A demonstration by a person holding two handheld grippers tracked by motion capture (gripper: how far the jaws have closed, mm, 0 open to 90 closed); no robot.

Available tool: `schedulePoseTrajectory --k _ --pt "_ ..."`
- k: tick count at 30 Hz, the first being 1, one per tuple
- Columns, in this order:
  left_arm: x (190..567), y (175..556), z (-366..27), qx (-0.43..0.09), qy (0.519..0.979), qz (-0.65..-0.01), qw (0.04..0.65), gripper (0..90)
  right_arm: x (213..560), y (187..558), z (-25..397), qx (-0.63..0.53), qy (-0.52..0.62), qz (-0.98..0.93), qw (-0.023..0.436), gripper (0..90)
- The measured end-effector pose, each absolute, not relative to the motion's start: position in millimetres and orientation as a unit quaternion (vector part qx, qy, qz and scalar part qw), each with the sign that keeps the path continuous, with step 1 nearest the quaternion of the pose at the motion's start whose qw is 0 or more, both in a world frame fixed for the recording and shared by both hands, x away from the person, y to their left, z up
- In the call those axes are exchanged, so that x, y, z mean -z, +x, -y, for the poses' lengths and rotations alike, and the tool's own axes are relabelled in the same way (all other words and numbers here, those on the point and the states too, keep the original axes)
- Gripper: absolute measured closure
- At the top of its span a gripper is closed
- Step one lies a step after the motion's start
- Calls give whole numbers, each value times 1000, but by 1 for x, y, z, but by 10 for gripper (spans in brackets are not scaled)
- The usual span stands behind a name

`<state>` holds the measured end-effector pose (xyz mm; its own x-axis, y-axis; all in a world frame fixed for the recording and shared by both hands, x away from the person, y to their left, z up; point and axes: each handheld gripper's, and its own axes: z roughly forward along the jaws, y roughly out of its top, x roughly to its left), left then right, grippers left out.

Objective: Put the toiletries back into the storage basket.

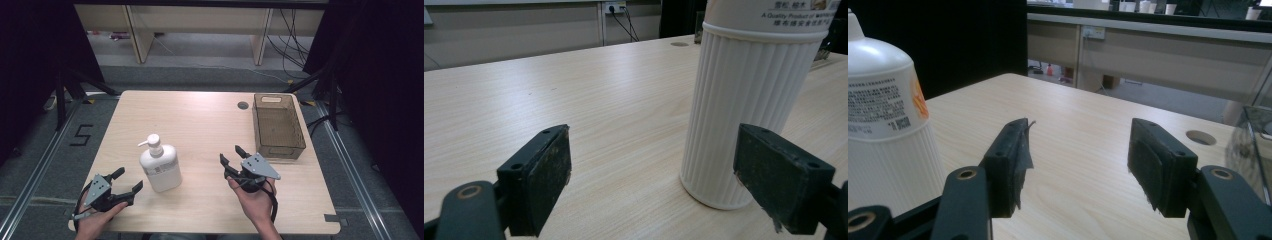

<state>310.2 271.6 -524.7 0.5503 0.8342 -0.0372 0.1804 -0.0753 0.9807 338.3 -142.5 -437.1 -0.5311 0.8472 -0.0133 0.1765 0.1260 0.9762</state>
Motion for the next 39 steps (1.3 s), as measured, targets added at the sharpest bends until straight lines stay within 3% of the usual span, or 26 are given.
schedulePoseTrajectory --k 22,39 --pt "525 310 -273 -291 675 -379 563 148 394 400 86 -575 338 -690 282 427" --pt "524 308 -271 -294 678 -376 559 146 417 337 60 -584 358 -688 242 423"
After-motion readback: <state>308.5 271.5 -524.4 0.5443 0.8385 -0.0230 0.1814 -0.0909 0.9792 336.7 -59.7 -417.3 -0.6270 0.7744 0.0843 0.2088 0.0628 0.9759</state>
